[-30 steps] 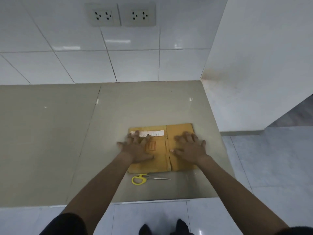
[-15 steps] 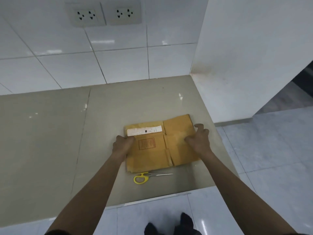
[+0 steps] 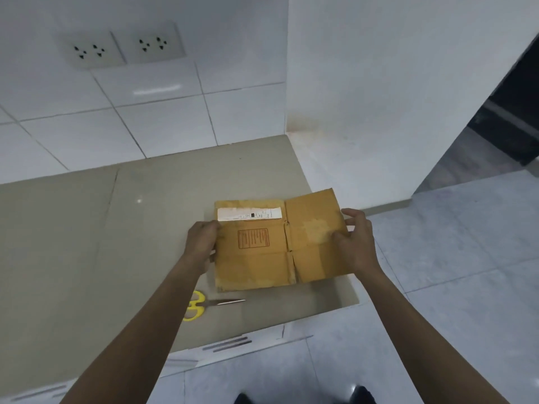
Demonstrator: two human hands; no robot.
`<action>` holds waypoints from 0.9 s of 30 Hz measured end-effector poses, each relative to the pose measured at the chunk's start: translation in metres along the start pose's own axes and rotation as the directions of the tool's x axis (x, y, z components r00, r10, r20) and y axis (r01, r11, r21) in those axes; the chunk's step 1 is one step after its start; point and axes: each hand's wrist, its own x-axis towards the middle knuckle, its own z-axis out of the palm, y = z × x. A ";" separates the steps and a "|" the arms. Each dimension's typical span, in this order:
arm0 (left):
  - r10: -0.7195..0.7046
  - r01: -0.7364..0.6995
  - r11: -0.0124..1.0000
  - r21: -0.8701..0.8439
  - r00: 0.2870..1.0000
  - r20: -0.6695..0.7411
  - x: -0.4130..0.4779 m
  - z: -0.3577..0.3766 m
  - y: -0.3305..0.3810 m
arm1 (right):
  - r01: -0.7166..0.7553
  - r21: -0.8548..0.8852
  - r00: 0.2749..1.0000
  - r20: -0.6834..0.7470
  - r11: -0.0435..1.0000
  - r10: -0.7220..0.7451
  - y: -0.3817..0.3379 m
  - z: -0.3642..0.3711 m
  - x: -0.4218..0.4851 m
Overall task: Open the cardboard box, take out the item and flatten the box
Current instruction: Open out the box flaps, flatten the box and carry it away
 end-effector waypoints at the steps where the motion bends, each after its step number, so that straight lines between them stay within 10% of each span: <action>1: 0.008 -0.008 1.000 -0.002 1.000 0.000 -0.007 0.017 0.002 | 0.005 0.009 1.000 -0.005 1.000 -0.005 0.004 -0.017 0.006; 14: 0.085 -0.087 0.995 0.044 0.994 0.064 -0.055 0.241 -0.004 | 0.030 -0.049 1.000 -0.001 0.998 -0.030 0.081 -0.212 0.089; 27: -0.050 0.013 0.979 0.204 0.983 0.177 0.040 0.400 0.000 | -0.096 -0.141 0.990 0.086 0.985 0.108 0.163 -0.248 0.232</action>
